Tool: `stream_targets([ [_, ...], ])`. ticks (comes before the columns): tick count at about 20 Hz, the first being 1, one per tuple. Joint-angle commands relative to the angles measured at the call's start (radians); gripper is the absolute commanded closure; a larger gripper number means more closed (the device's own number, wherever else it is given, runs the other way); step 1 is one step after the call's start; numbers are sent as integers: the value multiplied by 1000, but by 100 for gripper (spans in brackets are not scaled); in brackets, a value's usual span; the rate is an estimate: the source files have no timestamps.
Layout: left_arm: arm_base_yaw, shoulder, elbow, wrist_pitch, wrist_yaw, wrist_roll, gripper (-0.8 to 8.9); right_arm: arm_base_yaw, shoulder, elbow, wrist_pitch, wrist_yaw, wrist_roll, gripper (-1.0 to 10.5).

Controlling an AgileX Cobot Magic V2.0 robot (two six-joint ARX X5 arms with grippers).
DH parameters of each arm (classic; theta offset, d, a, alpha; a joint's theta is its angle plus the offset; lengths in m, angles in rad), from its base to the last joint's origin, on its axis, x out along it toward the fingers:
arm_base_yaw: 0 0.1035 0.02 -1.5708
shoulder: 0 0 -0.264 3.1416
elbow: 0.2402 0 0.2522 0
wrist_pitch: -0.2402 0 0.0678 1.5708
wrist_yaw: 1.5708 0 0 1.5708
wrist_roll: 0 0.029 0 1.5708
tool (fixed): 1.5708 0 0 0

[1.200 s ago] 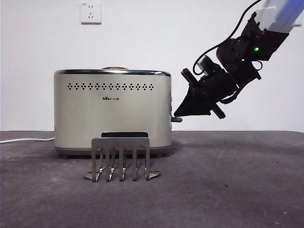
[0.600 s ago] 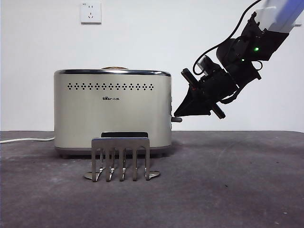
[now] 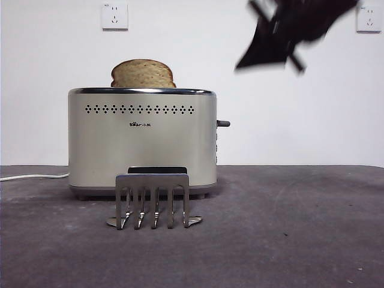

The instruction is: Pick up a slice of bread from the rack,put the bread on the toaster,press the button

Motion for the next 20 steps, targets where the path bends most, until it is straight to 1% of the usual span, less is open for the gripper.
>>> stream_targets([
  [1, 2, 1, 3, -13, 4, -7, 468, 1, -132, -5, -148, -2, -47, 959],
  [4, 2, 1, 3, -49, 3, -21, 468, 11, -304, -5, -350, -1, -112, 959],
  [7, 2, 1, 3, -90, 5, -60, 468, 26, -438, -5, -528, 0, -157, 958],
  [11, 2, 1, 3, -125, 5, -62, 468, 35, -513, -5, -684, 0, -212, 958],
  [16, 2, 1, 3, -140, 5, -93, 472, 47, -565, -5, -863, 2, -293, 958],
  [17, 2, 1, 3, -140, 5, -93, 513, 47, -569, -5, -880, 2, -298, 958],
  [19, 2, 1, 3, -140, 4, -92, 815, 47, -569, -5, -883, 2, -298, 958],
  [20, 2, 1, 3, -141, 4, -92, 818, 47, -569, -5, -883, 2, -298, 958],
])
